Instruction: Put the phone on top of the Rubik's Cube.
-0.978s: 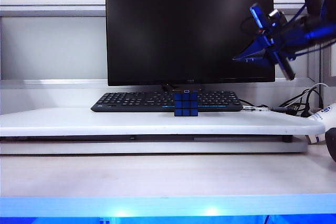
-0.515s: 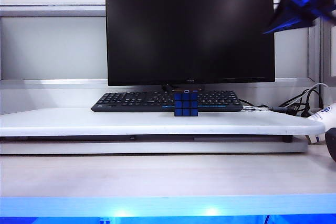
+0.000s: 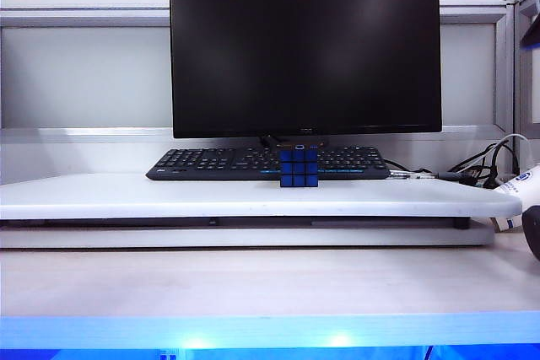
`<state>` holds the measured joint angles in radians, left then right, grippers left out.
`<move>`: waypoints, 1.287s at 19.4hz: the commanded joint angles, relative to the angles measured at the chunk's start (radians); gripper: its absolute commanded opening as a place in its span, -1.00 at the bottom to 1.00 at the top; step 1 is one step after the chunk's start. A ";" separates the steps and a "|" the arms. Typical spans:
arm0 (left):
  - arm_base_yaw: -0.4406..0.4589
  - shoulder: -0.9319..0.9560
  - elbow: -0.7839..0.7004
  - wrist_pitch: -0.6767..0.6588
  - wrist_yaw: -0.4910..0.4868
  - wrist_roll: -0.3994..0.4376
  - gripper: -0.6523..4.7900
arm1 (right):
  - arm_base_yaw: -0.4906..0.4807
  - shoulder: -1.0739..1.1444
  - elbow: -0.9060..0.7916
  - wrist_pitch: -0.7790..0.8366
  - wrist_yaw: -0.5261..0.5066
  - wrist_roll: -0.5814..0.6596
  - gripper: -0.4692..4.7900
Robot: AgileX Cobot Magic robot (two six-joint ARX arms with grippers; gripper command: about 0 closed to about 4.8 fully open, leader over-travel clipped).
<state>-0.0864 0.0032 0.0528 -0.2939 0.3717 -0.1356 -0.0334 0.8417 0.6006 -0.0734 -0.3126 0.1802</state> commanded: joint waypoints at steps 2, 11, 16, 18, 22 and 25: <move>0.000 0.000 0.007 -0.049 0.014 -0.004 -0.78 | 0.000 -0.166 -0.094 -0.006 0.042 -0.021 -0.86; 0.001 0.000 0.007 -0.049 0.014 -0.003 -0.78 | -0.002 -0.523 -0.354 -0.081 0.131 -0.023 -0.86; 0.000 0.000 0.007 -0.049 0.012 -0.003 -0.78 | -0.002 -0.721 -0.506 -0.123 0.132 0.007 -0.86; 0.001 0.000 0.007 -0.049 0.010 -0.002 -0.78 | -0.002 -0.784 -0.533 -0.144 0.132 0.007 -0.86; 0.001 0.000 0.007 -0.050 -0.056 0.014 -0.78 | -0.002 -0.840 -0.553 -0.215 0.139 -0.002 -0.86; 0.001 0.000 0.007 -0.050 -0.130 0.060 -0.78 | -0.002 -0.840 -0.553 -0.216 0.139 -0.002 -0.86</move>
<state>-0.0864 0.0032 0.0532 -0.2989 0.2829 -0.1036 -0.0353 0.0048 0.0467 -0.2844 -0.1761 0.1818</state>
